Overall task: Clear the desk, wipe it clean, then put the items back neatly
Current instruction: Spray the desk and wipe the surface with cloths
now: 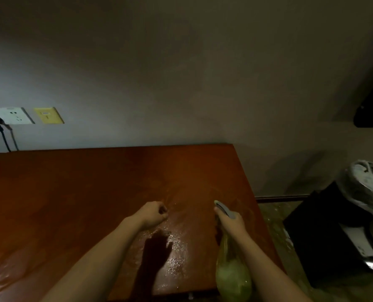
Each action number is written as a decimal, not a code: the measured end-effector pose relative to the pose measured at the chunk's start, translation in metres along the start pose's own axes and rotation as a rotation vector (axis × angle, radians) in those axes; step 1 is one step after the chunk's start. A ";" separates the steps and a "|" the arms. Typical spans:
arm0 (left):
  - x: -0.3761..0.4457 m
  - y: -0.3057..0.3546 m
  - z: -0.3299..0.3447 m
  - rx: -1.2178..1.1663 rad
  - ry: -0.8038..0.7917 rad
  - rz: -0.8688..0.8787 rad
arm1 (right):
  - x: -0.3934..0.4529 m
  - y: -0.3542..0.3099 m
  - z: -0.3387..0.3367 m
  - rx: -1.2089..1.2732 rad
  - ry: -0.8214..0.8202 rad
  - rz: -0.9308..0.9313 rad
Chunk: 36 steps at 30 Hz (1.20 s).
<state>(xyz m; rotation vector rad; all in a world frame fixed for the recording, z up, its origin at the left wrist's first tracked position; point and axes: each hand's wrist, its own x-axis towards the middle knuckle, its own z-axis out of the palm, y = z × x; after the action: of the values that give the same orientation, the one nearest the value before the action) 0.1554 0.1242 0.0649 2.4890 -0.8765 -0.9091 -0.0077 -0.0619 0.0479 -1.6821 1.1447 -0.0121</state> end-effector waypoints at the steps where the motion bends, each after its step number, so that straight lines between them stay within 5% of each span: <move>1: 0.005 0.000 -0.001 -0.006 0.000 0.001 | 0.006 -0.002 0.000 0.015 0.002 0.002; 7: 0.038 -0.007 -0.011 0.002 -0.055 -0.012 | 0.036 -0.022 0.005 -0.025 0.129 0.191; 17: 0.112 -0.016 -0.043 -0.046 -0.083 0.000 | 0.101 -0.080 0.004 0.066 0.153 -0.001; 36: 0.179 0.006 -0.035 -0.008 -0.183 0.019 | 0.146 -0.088 -0.052 0.093 0.347 0.242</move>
<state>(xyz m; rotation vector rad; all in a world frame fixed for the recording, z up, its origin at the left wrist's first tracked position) 0.2843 0.0059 0.0119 2.4156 -0.9496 -1.1452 0.1038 -0.2003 0.0642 -1.4844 1.5775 -0.2085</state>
